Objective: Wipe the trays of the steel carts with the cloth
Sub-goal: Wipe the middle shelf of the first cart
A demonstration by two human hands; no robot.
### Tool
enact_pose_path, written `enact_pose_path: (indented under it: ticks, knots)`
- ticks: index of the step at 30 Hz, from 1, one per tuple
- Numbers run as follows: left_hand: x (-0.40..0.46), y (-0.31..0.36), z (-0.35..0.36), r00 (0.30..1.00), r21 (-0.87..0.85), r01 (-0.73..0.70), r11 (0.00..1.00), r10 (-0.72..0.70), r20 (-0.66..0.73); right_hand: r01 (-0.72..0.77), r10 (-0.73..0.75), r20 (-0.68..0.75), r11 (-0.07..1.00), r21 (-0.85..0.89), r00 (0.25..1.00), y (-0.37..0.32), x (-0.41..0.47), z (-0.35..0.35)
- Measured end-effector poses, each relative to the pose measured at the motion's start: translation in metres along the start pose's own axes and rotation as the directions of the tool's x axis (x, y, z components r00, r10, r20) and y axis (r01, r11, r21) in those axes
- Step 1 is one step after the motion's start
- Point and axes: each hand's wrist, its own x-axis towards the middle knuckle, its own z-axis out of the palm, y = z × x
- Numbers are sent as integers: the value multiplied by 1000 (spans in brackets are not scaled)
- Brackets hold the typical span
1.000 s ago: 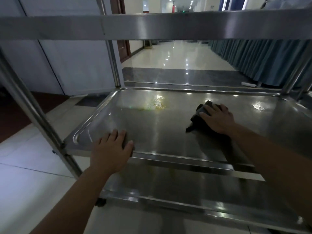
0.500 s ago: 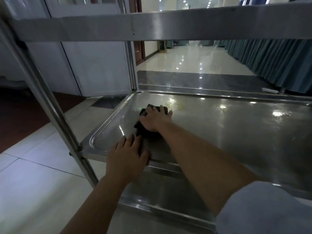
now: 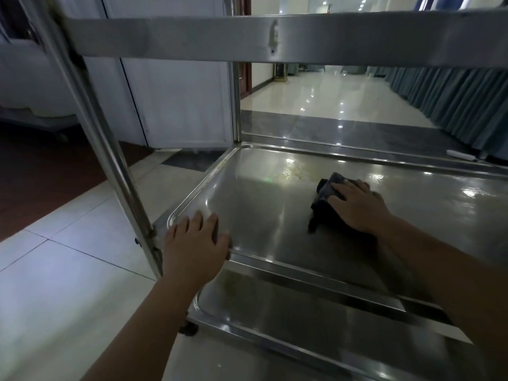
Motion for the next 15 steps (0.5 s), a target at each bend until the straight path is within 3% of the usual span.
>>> enact_pose_path:
  ticks: [4,11,15]
  knots:
    - [1,-3,4,999,8,-4,1000,4,-36,28,-28,-32,1000,0,999,-31,18,10]
    - [-1,-4,7,999,10,-9,1000,10,-40,150,-150,3,988,45,989,-190,73,51]
    - [0,-2,5,999,0,18,1000,-18,-32,179,-182,39,981,69,983,-240,100,62]
